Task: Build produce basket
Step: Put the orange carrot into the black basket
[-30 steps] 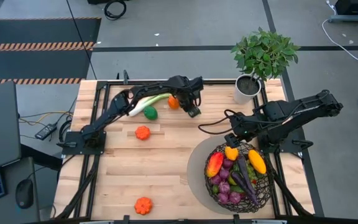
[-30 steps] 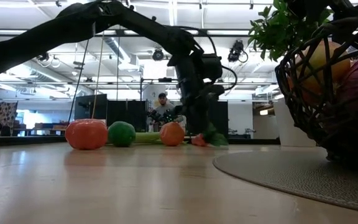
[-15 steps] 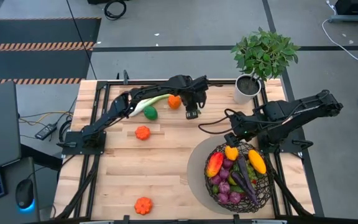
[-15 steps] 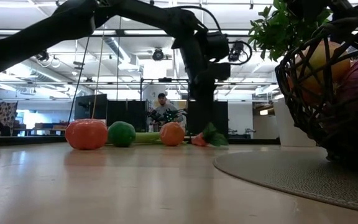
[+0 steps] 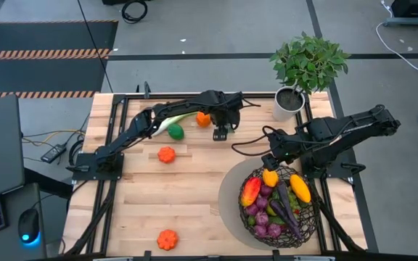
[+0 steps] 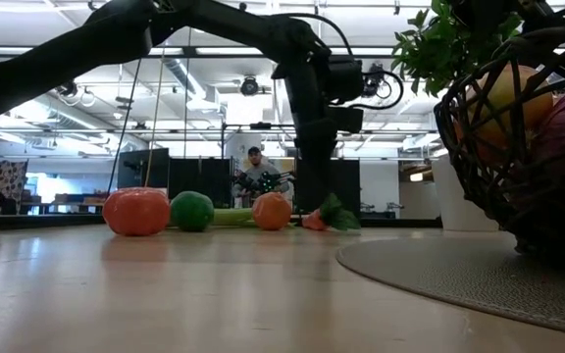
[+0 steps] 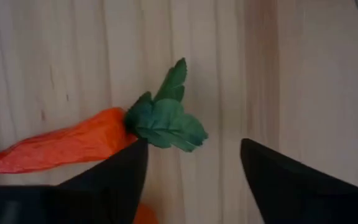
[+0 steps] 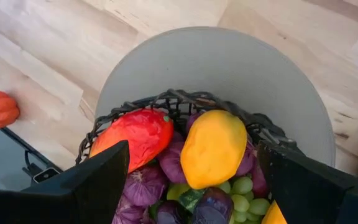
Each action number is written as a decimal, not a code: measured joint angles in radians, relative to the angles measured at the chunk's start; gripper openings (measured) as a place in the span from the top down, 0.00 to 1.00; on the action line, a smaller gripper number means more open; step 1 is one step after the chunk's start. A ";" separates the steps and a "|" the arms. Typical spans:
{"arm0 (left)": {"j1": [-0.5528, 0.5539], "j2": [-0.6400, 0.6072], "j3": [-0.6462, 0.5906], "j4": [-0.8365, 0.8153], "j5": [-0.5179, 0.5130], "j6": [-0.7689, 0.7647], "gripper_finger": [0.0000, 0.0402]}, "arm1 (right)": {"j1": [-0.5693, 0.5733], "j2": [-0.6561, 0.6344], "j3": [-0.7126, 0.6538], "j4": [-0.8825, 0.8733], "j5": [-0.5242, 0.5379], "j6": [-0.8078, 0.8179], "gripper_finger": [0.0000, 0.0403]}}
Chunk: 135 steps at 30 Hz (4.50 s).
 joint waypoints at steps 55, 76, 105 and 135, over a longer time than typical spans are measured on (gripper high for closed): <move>-0.049 0.090 0.000 0.073 -0.274 -0.079 0.80 | -0.003 0.000 0.000 -0.016 0.124 -0.072 0.13; -0.066 -0.116 0.007 -0.024 -0.146 -0.262 0.99 | -0.003 0.000 0.000 -0.073 0.124 -0.072 0.13; -0.075 -0.460 0.008 0.253 0.272 -0.605 0.99 | -0.007 -0.046 0.000 0.309 0.432 -0.534 0.13; -0.134 -0.472 0.008 0.456 0.250 -0.937 0.99 | -0.083 -0.133 0.000 0.426 0.488 -0.934 0.13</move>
